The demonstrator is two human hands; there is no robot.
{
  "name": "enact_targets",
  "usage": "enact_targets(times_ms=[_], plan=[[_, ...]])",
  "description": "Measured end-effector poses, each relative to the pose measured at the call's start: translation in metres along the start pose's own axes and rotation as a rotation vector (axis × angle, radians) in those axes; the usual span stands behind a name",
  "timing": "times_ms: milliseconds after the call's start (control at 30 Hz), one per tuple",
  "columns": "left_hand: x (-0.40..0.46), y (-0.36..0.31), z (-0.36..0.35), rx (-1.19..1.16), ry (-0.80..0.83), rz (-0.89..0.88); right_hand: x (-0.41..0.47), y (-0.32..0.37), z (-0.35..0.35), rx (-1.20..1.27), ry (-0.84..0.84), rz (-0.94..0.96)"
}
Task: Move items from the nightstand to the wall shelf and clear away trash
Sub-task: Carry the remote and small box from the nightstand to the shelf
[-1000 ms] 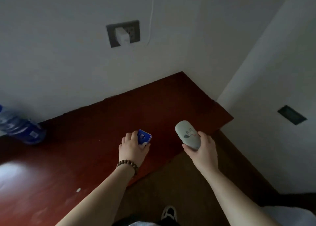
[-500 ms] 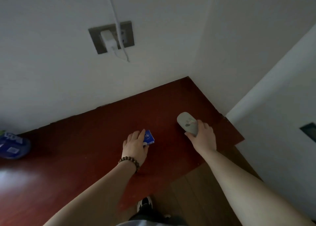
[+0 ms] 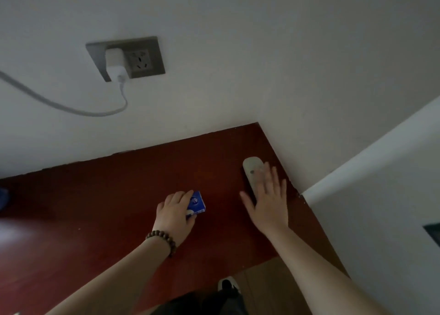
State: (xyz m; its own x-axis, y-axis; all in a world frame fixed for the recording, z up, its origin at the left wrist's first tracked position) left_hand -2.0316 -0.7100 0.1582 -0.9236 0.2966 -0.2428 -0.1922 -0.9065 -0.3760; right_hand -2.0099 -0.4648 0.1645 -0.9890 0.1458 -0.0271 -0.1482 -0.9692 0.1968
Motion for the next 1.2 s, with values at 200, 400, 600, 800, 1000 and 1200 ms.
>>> enact_targets(times_ms=[200, 400, 600, 800, 1000, 1200], plan=[[0.014, -0.025, 0.0, -0.052, -0.044, 0.05, 0.007, -0.019, -0.021, -0.168, 0.101, 0.14], [0.018, -0.032, 0.006, -0.07, -0.094, 0.091, 0.065, -0.036, -0.014, -0.223, 0.159, 0.179], [0.018, -0.029, 0.011, -0.072, -0.135, 0.145, 0.12, -0.04, -0.008, -0.207, 0.191, 0.206], [0.012, -0.031, 0.007, -0.1, -0.132, 0.156, 0.141, -0.039, -0.008, -0.24, 0.239, 0.239], [0.007, -0.034, 0.005, -0.12, -0.137, 0.142, 0.157, -0.034, 0.006, -0.1, 0.342, 0.186], [0.003, -0.024, 0.01, -0.124, -0.131, 0.153, 0.157, -0.033, 0.012, 0.117, 0.211, 0.151]])
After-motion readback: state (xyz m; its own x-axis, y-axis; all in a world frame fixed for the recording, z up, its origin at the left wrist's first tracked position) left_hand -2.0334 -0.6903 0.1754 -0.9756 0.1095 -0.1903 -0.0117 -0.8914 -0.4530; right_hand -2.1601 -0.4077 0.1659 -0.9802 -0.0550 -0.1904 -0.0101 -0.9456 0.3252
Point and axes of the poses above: each hand's wrist, its own x-axis towards the middle knuckle, its own z-axis out of the back of the hand, y = z × x, the point moved 5 cm from there along x, towards the middle knuckle, and after that the axes turned 6 degrees about y, right-handed, at the moved point
